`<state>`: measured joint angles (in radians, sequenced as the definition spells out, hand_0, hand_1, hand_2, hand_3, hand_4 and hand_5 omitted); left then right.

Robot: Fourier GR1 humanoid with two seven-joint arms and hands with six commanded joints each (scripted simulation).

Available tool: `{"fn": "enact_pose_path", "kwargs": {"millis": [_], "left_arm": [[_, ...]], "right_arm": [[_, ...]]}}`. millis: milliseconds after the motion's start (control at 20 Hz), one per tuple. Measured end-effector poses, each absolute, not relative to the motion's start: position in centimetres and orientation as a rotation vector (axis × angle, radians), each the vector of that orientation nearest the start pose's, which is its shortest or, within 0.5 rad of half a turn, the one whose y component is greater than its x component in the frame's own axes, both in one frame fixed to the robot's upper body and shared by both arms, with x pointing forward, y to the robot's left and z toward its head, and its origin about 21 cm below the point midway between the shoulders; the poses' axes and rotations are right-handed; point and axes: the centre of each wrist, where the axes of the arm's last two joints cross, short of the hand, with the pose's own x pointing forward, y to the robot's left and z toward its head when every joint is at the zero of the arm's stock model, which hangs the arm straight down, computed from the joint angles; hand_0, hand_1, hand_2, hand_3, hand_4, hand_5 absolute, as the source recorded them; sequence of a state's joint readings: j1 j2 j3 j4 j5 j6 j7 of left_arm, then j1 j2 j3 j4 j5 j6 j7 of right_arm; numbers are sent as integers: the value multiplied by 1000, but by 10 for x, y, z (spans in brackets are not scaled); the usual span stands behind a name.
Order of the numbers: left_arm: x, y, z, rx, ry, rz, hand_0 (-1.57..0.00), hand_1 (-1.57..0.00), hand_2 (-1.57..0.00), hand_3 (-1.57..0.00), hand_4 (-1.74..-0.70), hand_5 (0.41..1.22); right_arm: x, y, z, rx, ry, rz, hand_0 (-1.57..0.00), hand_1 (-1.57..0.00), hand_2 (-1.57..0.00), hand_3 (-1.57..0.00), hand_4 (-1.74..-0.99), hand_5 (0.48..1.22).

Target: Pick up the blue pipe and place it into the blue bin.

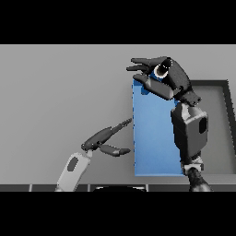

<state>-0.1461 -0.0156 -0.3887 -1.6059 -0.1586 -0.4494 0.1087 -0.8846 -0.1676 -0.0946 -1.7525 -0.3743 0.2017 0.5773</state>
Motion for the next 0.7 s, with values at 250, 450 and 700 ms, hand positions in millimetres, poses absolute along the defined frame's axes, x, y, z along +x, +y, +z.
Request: {"fn": "enact_pose_path", "kwargs": {"millis": [250, 450, 700], "left_arm": [[257, 121, 41, -471, -1521, -875, 1, 1, 1, 1, -944, 467], [261, 121, 41, -465, -1533, -878, 1, 1, 1, 1, -939, 460], [262, 120, 42, -457, -1559, -881, 1, 1, 1, 1, -927, 464]], "right_arm": [[335, -213, 264, 271, -1808, 403, -1571, -1571, -1571, -1571, -1499, 1221], [334, -236, 225, 145, -1680, 339, -1571, -1571, -1571, -1571, -1500, 1221], [329, -253, 176, 14, -1492, 266, -1571, -1571, -1571, -1571, -1500, 1221]]}}
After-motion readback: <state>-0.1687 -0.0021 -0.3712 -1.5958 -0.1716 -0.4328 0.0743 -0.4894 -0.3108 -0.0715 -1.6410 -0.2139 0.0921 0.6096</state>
